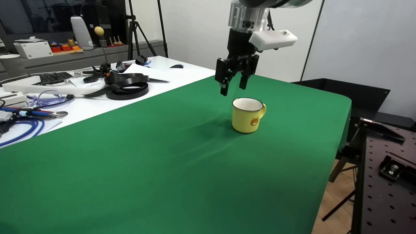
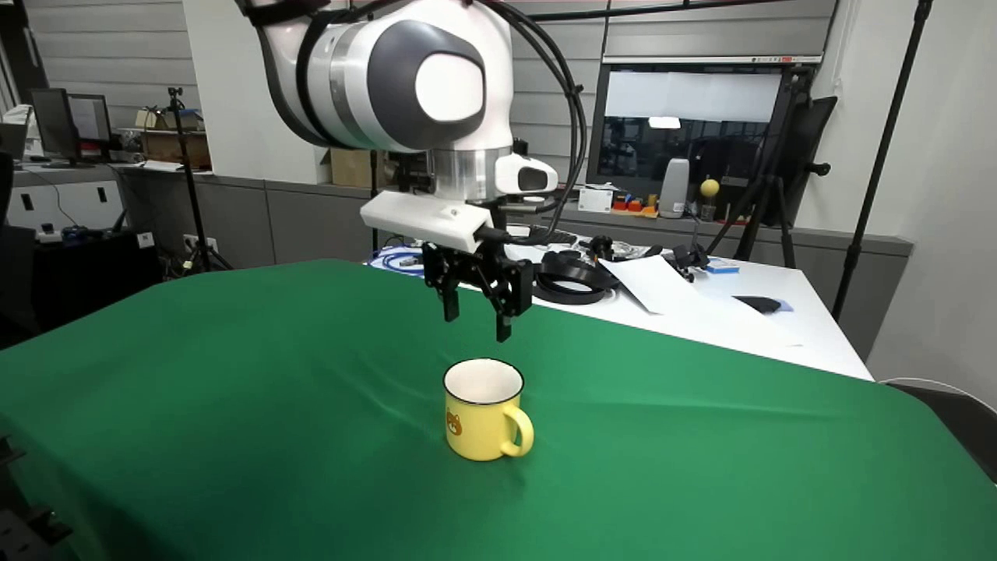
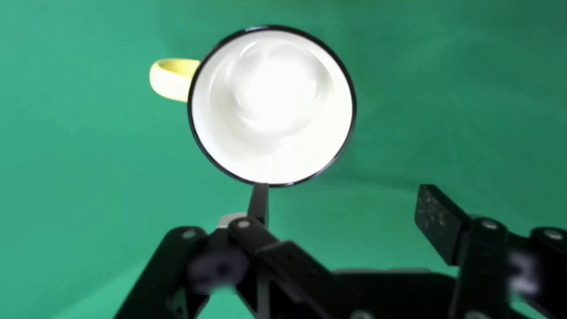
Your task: Move the mug to the left.
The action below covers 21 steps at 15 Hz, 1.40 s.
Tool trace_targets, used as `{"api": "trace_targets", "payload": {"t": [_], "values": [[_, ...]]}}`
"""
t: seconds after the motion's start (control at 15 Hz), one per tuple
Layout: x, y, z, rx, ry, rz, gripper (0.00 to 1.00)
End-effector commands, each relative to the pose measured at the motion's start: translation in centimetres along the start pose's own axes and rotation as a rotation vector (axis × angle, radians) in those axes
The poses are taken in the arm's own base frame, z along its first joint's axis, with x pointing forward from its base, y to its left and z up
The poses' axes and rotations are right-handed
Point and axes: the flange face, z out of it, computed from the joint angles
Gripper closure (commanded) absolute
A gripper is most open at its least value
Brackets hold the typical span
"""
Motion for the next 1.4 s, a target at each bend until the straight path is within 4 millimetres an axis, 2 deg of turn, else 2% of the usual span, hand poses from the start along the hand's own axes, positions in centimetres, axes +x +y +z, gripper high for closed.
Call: {"api": "trace_targets", "payload": {"t": [0.0, 0.33, 0.53, 1.0, 1.07, 1.13, 1.33], "values": [[1.6, -1.2, -0.9, 0.017, 0.027, -0.006, 0.0], [0.8, -1.0, -0.4, 0.041, 0.017, 0.043, 0.0], [0.3, -0.3, 1.0, 0.048, -0.01, 0.081, 0.0], [-6.6, 2.6, 5.3, 0.042, -0.108, 0.136, 0.0], [-7.3, 2.9, 5.5, 0.041, -0.11, 0.143, 0.25], [-7.9, 3.3, 5.7, 0.038, -0.109, 0.144, 0.26], [-9.2, 4.3, 5.8, 0.034, -0.108, 0.143, 0.49]]}}
